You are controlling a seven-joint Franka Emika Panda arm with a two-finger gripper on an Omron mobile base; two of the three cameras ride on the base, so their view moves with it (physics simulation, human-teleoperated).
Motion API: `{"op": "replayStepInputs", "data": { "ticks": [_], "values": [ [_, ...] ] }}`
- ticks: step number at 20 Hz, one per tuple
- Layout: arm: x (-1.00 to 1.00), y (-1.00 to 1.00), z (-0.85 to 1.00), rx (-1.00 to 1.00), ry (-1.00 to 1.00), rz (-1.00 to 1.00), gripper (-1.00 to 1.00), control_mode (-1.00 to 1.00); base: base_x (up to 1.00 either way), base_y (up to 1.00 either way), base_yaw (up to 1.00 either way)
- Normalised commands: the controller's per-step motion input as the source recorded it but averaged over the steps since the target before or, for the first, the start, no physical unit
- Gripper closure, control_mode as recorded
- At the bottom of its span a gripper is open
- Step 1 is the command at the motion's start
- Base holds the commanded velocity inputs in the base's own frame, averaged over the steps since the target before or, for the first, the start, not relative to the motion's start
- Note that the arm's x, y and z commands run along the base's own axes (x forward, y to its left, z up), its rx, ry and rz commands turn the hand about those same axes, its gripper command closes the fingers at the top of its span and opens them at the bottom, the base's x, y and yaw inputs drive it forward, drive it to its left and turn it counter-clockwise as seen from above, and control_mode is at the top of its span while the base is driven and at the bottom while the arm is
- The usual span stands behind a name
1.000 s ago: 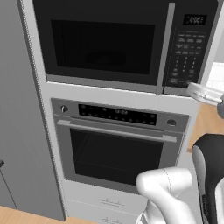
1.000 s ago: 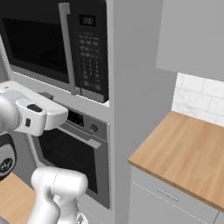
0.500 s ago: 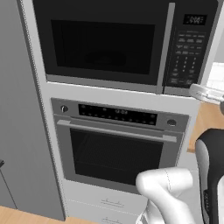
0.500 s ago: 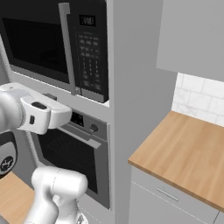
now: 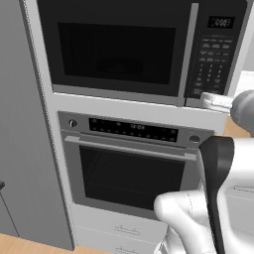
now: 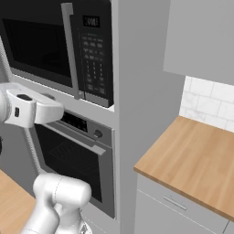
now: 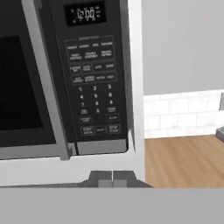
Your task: Open the microwave, place the bowl with waffle inside the microwave, then close the microwave door and turn it on.
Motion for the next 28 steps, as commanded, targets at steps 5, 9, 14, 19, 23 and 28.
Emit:
{"op": "replayStepInputs", "data": {
  "ticks": [5, 9, 14, 19, 23, 28],
  "values": [
    [0.41, 0.07, -0.03, -0.02, -0.06, 0.00, 1.00, -1.00, 0.00, 0.00, 0.00],
    [0.44, 0.00, -0.12, 0.00, -0.09, 0.00, 1.00, -1.00, 0.00, 0.00, 0.00],
    [0.21, 0.00, -0.15, 0.00, -0.07, 0.00, 1.00, -1.00, 0.00, 0.00, 0.00],
    [0.02, 0.00, -0.22, 0.00, -0.05, 0.00, 1.00, -1.00, 0.00, 0.00, 0.00],
    [0.07, 0.00, -0.27, 0.00, -0.01, 0.00, 1.00, -1.00, 0.00, 0.00, 0.00],
    [0.14, 0.00, -0.21, 0.00, 0.00, 0.00, 1.00, -1.00, 0.00, 0.00, 0.00]
  ]
}}
